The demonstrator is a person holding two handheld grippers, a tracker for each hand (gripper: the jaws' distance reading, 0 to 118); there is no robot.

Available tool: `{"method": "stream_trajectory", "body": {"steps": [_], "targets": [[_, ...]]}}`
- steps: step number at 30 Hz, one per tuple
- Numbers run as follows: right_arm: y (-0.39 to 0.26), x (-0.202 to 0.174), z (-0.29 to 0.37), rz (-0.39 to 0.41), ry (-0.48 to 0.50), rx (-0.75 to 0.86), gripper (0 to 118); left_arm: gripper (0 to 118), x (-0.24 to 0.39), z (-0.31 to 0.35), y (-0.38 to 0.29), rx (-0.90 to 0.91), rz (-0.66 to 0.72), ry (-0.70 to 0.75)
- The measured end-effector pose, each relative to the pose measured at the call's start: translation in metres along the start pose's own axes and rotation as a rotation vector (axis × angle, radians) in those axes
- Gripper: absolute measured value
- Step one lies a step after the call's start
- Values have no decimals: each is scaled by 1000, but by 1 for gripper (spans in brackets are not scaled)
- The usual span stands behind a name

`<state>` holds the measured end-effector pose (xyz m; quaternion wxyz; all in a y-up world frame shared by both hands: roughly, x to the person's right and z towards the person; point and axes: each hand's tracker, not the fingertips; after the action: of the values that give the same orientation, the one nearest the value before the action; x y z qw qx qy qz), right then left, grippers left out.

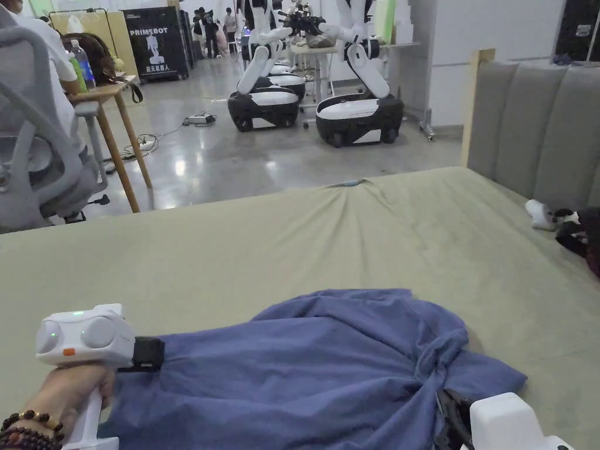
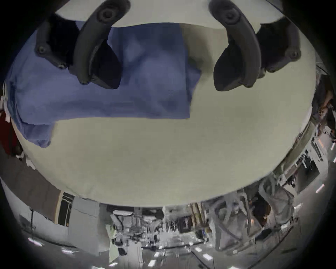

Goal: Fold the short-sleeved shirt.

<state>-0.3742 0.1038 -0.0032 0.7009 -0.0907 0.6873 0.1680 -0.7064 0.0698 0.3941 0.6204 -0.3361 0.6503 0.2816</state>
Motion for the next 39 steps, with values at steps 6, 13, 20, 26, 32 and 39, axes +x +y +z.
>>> {"method": "stream_trajectory", "body": {"steps": [6,13,20,26,32,39], "targets": [[4,16,-11,-46,-39,-48,4,5,11,28,0,82,15,-120],[15,76,-72,-215,-66,-290,112,6,31,44,-10,95,-37,-44],[-9,110,-129,-259,-21,-538,84,6,13,44,-12,106,-30,-66],[11,69,-117,-74,27,-439,37,6,16,45,-10,111,-59,-52],[19,71,-120,-82,52,-374,10,6,1,89,-11,216,-6,-102],[152,87,-66,-79,18,-34,10,6,-43,222,32,451,50,-135]]}}
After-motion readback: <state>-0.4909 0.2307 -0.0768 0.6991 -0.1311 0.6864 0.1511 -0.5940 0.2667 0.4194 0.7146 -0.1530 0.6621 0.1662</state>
